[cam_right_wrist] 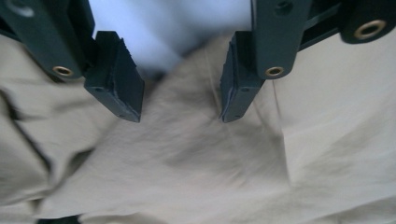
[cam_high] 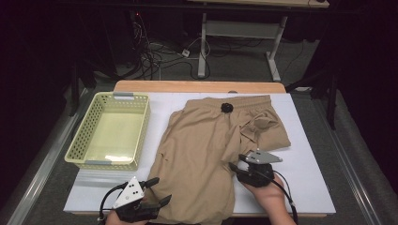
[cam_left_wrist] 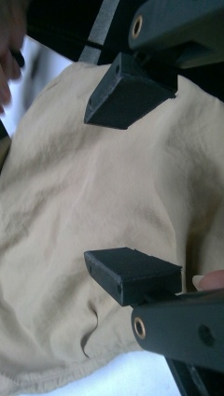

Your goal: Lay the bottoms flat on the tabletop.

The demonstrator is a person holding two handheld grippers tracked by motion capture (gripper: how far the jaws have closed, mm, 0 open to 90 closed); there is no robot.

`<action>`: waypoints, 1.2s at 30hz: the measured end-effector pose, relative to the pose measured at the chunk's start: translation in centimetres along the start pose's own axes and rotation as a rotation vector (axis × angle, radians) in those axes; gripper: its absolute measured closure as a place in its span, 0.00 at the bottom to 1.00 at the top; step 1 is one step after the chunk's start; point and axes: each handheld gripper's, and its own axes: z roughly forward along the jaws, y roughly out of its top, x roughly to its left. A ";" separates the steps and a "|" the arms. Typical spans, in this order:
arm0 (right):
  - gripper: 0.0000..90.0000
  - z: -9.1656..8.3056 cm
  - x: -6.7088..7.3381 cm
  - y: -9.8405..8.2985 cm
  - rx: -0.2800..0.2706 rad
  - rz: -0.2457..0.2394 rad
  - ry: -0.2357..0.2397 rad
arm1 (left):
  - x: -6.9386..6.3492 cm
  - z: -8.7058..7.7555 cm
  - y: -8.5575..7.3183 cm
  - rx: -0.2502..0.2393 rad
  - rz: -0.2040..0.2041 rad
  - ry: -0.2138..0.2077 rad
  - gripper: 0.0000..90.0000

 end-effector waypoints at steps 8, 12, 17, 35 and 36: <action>0.54 3.3 0.9 1.4 0.034 -0.030 -0.002 | 0.1 -0.5 -0.4 -0.005 0.000 -0.007 0.32; 0.56 2.3 1.1 1.4 0.033 -0.041 -0.001 | 0.4 -1.1 -0.7 -0.009 -0.003 0.004 0.32; 0.82 1.7 0.4 0.0 0.066 -0.002 0.030 | 0.5 -1.4 -0.7 -0.012 -0.007 0.012 0.32; 0.96 -4.8 1.0 -0.8 -0.024 -0.057 -0.027 | 0.0 -0.2 -0.3 0.013 0.013 -0.009 0.32; 0.96 -5.1 1.0 -1.0 -0.029 -0.058 -0.029 | -0.1 -0.2 -0.3 0.014 0.010 -0.010 0.32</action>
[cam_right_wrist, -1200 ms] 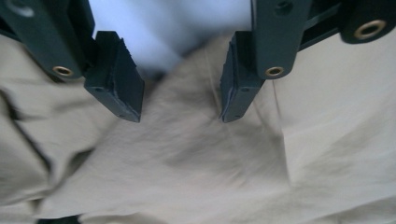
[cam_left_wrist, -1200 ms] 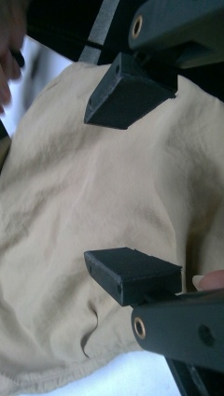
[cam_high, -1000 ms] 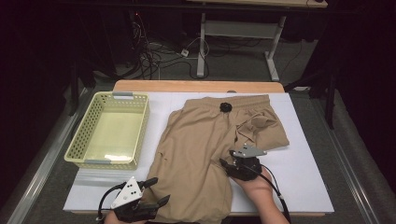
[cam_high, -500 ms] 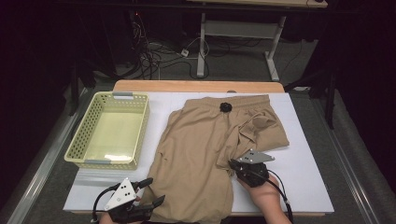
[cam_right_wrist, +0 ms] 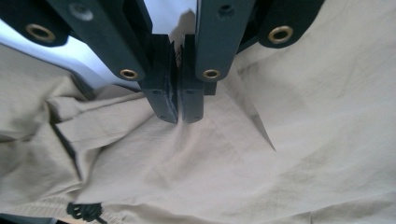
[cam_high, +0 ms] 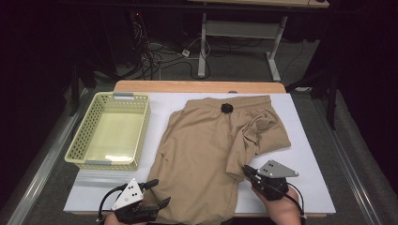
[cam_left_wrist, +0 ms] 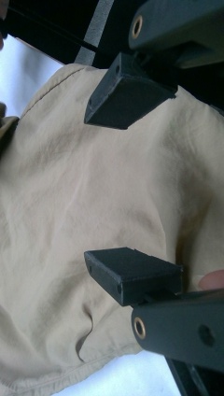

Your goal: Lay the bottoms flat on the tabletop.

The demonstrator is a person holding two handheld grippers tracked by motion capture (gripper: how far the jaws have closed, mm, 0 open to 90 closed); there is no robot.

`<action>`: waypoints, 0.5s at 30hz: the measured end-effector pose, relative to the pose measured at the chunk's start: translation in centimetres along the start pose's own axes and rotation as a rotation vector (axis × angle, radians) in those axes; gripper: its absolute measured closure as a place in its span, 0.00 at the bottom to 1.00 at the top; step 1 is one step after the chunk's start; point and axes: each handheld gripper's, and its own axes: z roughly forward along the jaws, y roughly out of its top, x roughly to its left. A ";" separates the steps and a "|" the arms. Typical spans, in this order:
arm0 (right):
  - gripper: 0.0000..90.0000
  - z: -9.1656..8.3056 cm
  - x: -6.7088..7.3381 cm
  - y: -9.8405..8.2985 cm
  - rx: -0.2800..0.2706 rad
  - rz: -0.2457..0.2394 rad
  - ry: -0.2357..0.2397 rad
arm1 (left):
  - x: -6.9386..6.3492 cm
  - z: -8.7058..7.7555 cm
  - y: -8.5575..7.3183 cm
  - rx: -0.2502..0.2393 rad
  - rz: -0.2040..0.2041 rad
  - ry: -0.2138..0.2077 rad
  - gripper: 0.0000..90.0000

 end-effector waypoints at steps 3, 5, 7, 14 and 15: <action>0.98 -0.9 0.1 -0.4 -0.014 0.004 0.005 | -0.1 0.1 0.0 0.006 -0.002 0.000 0.32; 0.99 -1.3 0.4 -0.7 -0.022 0.003 0.017 | -0.1 0.1 0.0 0.006 -0.001 0.000 0.32; 0.99 -1.7 1.0 -1.0 -0.032 -0.004 0.027 | -0.1 0.1 0.0 0.008 0.001 0.001 0.32; 0.99 -3.2 4.2 -1.8 -0.053 -0.042 0.089 | -0.1 0.0 -0.1 0.009 0.004 0.001 0.32; 0.99 -3.4 4.6 -2.0 -0.054 -0.046 0.093 | -0.2 0.0 -0.1 0.010 0.004 0.000 0.32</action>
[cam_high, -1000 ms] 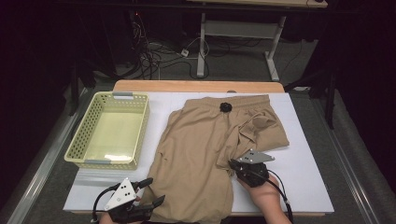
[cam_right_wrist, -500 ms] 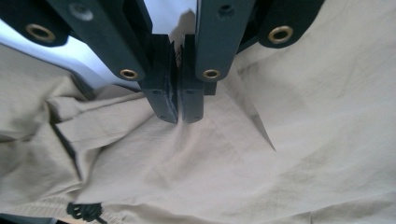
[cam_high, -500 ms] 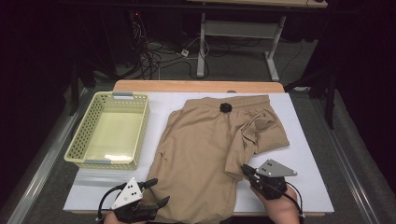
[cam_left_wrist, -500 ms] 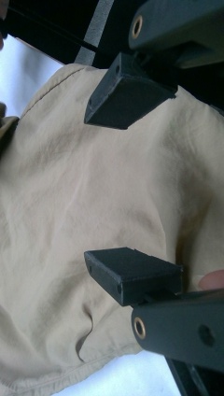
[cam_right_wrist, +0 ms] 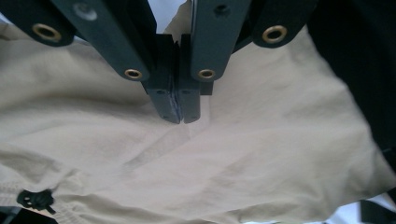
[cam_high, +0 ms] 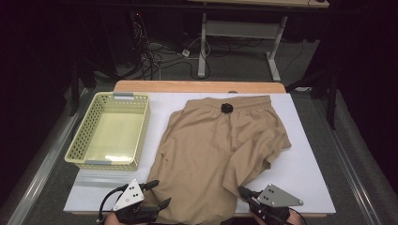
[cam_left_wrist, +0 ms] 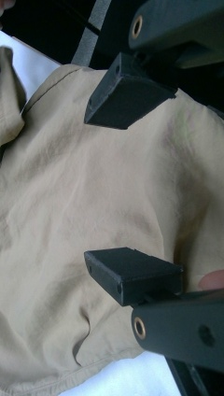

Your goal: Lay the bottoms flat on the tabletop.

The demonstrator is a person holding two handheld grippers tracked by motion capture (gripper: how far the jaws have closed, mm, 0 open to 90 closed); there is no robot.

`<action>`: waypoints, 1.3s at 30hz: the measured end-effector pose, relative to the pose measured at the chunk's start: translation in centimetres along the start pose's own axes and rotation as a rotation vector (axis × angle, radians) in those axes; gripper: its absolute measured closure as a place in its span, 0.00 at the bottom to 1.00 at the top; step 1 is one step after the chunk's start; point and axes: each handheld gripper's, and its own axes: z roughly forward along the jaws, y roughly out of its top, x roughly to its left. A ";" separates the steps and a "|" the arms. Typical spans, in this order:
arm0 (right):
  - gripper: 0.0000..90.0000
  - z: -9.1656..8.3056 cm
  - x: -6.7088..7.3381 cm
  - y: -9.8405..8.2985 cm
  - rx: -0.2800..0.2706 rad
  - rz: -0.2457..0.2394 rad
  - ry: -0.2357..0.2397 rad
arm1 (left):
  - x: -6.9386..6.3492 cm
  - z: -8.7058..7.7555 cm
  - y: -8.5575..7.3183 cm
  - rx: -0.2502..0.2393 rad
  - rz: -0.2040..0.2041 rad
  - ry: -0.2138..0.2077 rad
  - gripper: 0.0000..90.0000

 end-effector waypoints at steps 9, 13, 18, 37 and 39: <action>0.80 -3.9 -3.2 -1.2 -0.001 0.050 -0.111 | 0.0 0.1 0.0 0.007 0.007 -0.001 0.32; 0.69 -4.1 -6.7 -2.1 -0.002 0.133 -0.230 | -0.1 0.5 0.0 0.015 0.002 -0.002 0.32; 0.55 -1.6 -10.2 -1.7 -0.008 0.227 -0.317 | -0.5 0.7 0.3 0.020 0.010 -0.005 0.32; 0.98 -8.9 -8.0 -5.2 -0.021 0.229 -0.266 | -1.7 0.2 0.6 0.024 0.020 -0.032 0.32; 0.98 -10.2 -7.5 -5.9 -0.013 0.231 -0.259 | -2.5 0.4 1.3 0.010 -0.048 -0.112 0.33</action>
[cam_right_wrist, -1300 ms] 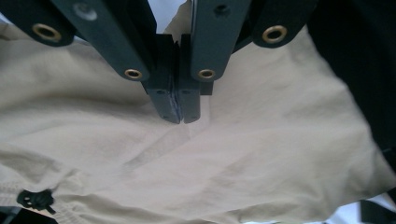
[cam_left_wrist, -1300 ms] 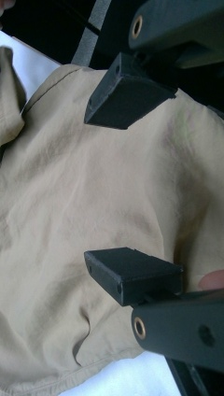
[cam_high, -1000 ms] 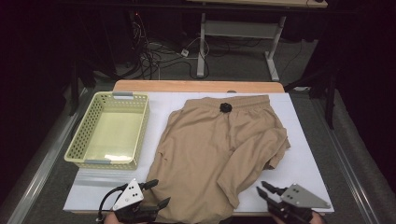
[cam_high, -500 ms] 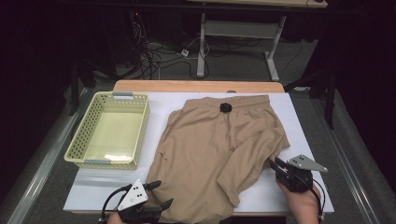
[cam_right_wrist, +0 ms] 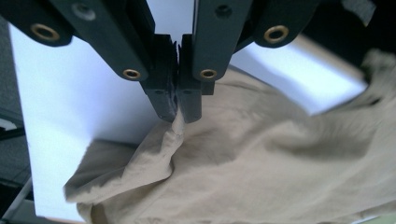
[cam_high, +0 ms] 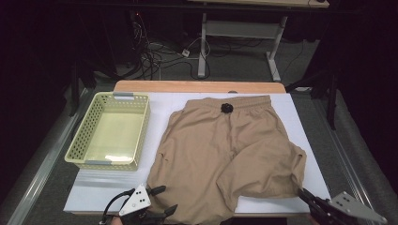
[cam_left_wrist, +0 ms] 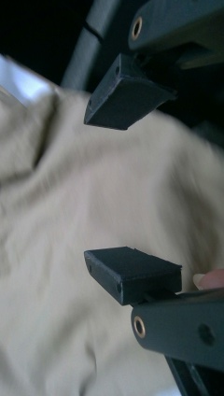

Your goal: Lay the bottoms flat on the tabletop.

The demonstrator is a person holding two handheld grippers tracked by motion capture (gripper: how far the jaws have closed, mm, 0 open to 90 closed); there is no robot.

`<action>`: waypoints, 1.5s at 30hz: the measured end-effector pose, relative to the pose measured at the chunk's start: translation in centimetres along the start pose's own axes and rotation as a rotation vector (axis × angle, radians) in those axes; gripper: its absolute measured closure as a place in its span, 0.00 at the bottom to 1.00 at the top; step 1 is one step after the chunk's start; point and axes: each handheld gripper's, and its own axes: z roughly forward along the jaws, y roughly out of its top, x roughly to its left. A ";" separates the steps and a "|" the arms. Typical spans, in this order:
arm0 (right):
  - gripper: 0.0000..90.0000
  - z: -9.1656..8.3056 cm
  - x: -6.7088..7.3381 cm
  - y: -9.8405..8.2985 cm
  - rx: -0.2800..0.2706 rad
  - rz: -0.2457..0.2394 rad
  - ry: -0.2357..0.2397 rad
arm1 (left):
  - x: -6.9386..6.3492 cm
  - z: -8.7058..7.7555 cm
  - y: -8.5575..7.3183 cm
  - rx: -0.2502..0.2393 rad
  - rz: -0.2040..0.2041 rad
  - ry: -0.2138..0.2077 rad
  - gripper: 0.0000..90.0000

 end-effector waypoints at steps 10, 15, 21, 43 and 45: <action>0.98 -3.8 -1.1 -4.6 0.000 0.042 -0.024 | -6.5 6.6 4.1 0.105 0.187 -0.144 0.44; 0.98 -4.2 -2.0 -6.4 0.040 0.054 -0.031 | -8.7 12.1 4.6 0.171 0.274 -0.131 0.45; 0.89 -4.1 -1.9 -6.7 0.036 0.075 -0.013 | -10.0 16.0 3.6 0.262 0.382 -0.015 0.49; 0.90 -3.2 -2.8 -6.6 0.039 0.099 -0.034 | -11.5 14.5 1.6 0.269 0.342 -0.178 0.92; 0.88 -2.8 -2.9 -6.3 0.032 0.099 -0.038 | -11.0 14.6 1.4 0.281 0.323 -0.189 0.91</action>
